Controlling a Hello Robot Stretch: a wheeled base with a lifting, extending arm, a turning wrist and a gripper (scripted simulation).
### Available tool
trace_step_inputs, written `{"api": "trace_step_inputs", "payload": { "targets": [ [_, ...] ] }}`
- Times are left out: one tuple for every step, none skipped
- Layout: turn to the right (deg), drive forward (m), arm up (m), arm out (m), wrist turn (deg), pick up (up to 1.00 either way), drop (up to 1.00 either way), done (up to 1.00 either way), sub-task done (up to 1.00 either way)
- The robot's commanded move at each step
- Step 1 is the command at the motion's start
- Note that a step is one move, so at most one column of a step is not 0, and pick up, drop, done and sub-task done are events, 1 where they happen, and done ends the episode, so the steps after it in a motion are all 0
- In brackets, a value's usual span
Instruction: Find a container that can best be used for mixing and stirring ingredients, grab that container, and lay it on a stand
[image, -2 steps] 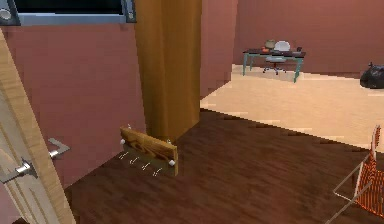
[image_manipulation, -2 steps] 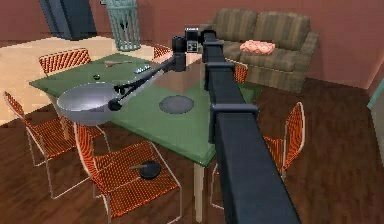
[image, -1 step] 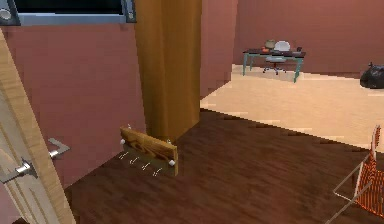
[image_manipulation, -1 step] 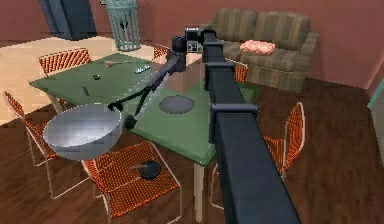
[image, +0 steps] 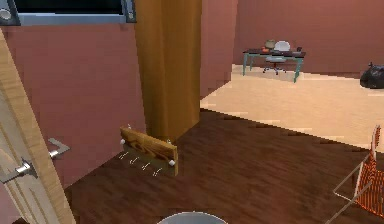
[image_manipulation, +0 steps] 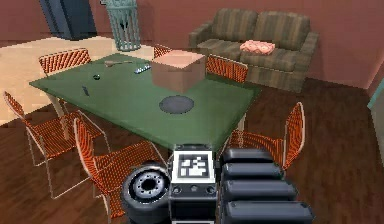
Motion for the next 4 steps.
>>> {"api": "trace_step_inputs", "payload": {
  "targets": [
    [-45.0,0.0,0.0,0.0,0.0,0.0,0.0,0.0,0.0],
    [-21.0,0.0,0.0,0.0,0.0,0.0,0.0,0.0,0.0],
    [0.0,0.75,0.0,0.0,0.0,0.0,0.0,0.0,0.0],
    [3.0,0.0,0.0,0.0,0.0,0.0,0.0,0.0,0.0]
  ]
}}
